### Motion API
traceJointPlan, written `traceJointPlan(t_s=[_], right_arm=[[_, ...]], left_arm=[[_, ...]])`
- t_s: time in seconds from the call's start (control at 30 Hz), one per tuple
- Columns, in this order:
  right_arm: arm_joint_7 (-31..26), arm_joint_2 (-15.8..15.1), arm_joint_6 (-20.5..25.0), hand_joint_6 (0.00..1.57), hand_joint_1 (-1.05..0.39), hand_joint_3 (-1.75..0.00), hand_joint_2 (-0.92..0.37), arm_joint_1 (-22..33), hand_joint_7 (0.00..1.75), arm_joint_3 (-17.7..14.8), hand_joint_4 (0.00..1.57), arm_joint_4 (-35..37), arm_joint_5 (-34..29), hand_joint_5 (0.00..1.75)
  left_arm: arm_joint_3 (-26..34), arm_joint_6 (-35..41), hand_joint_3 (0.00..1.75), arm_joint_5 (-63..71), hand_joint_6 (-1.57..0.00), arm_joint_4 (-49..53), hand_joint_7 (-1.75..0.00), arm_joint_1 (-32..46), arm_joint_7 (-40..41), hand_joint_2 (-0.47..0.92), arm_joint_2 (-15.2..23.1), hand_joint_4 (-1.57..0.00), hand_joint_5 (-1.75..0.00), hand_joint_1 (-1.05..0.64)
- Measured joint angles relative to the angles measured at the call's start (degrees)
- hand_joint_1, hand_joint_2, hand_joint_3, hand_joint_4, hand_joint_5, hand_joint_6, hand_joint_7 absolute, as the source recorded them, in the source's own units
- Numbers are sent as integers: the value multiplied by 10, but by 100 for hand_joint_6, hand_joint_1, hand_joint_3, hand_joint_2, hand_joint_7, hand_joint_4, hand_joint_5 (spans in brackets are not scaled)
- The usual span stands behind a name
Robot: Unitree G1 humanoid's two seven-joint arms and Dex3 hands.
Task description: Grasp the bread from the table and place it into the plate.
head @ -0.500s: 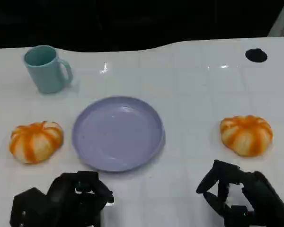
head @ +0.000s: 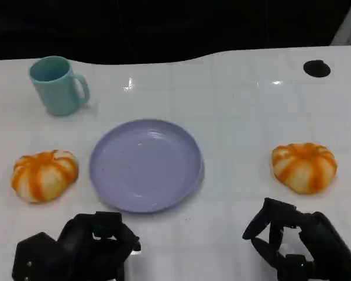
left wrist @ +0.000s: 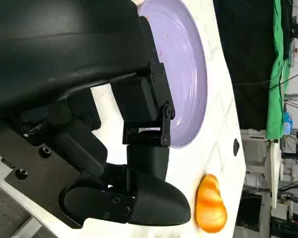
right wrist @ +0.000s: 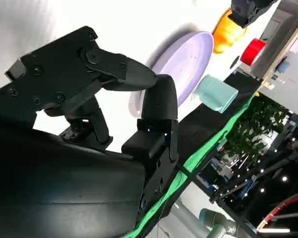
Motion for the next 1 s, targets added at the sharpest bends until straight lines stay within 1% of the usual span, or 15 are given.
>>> traceJointPlan(t_s=[0.4,0.5,0.6,0.63,0.67,0.7,0.73,0.8,0.83,0.93,0.97,1.0], right_arm=[[0,0,0,74,-32,-84,-60,0,129,0,76,0,0,174],[-2,0,0,75,-32,-83,-61,0,126,0,76,0,0,174],[-5,0,0,76,-32,-82,-61,0,116,-1,72,0,-2,171],[-7,0,0,77,-32,-82,-61,0,113,-1,71,0,-3,168],[-12,0,-1,78,-32,-83,-60,0,107,-2,70,0,-4,156],[-19,0,-4,78,-33,-83,-60,0,103,-3,70,0,-9,151],[-27,0,-8,79,-33,-83,-60,0,95,-5,70,0,-16,138],[-47,0,-16,79,-34,-79,-62,-3,87,-11,70,0,-35,125],[-55,-1,-17,78,-35,-74,-64,-5,81,-14,68,-1,-44,122],[-66,-6,-17,78,-37,-61,-71,-11,69,-21,64,-9,-55,123],[-67,-7,-17,77,-38,-56,-73,-13,59,-22,63,-11,-57,116],[-68,-9,-13,77,-39,-53,-74,-14,53,-23,63,-16,-62,110]], left_arm=[[0,0,63,0,-140,0,-84,0,0,56,0,-157,-120,-105],[0,0,63,0,-141,0,-84,0,0,56,0,-157,-120,-105],[0,1,64,-1,-140,0,-84,0,0,56,0,-157,-121,-105],[0,1,64,-1,-140,0,-84,0,0,56,0,-157,-121,-105],[0,1,65,-1,-140,0,-84,0,0,56,0,-157,-121,-105],[0,1,65,0,-140,0,-84,0,0,56,0,-157,-121,-105],[0,1,65,0,-140,0,-84,0,0,56,0,-157,-121,-105],[0,1,65,0,-140,0,-84,0,0,56,0,-157,-121,-105],[0,1,65,0,-140,0,-84,0,0,56,0,-157,-121,-105],[0,1,64,0,-140,3,-84,-2,0,56,0,-157,-121,-105],[0,1,64,0,-140,4,-84,-3,0,56,0,-157,-121,-105],[0,1,64,0,-140,4,-84,-3,0,56,0,-157,-121,-105]])
